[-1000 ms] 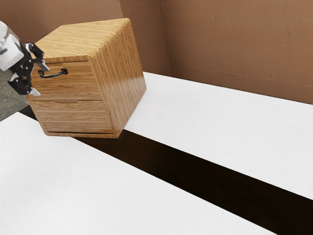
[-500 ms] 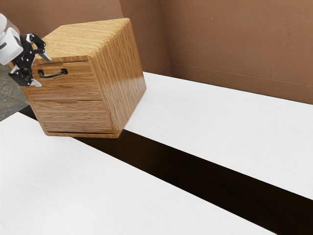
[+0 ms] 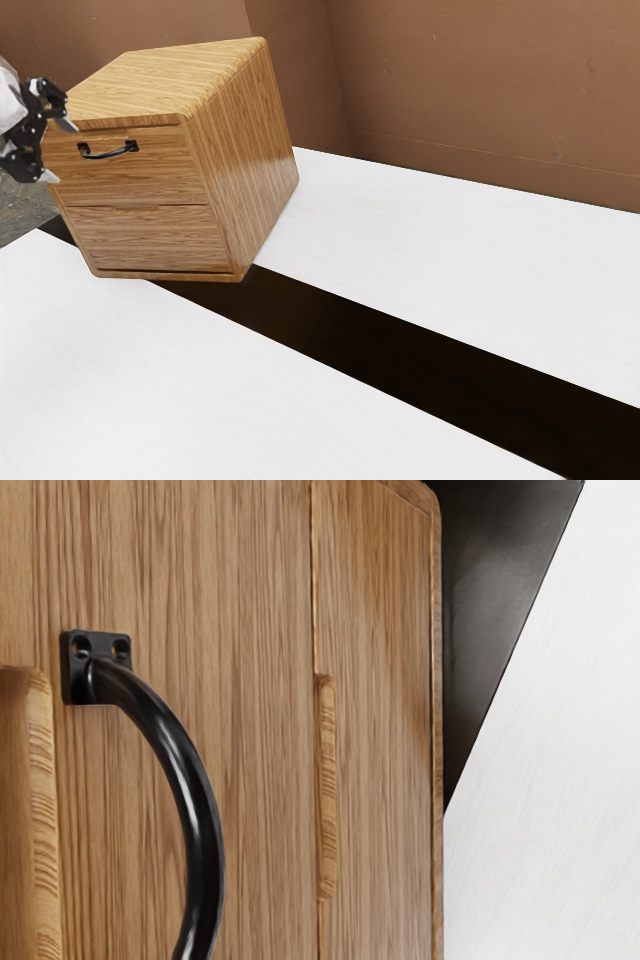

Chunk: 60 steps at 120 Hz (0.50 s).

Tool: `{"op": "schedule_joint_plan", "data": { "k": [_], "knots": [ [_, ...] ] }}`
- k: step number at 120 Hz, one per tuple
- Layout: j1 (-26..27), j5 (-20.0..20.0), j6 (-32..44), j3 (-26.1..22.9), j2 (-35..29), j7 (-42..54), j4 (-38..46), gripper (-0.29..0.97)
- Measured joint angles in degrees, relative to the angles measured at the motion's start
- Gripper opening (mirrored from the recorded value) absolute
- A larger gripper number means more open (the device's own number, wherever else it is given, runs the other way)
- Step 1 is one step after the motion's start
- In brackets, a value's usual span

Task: Pull the drawer handle with one arm to open the drawer

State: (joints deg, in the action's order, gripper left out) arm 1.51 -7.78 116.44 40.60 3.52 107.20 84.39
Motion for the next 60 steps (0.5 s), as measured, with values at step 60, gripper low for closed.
{"op": "schedule_joint_plan", "data": {
  "k": [60],
  "knots": [
    [-2.2, -0.9, 0.9, -0.2, 2.9, 0.8, 0.5, 0.68]
  ]
}}
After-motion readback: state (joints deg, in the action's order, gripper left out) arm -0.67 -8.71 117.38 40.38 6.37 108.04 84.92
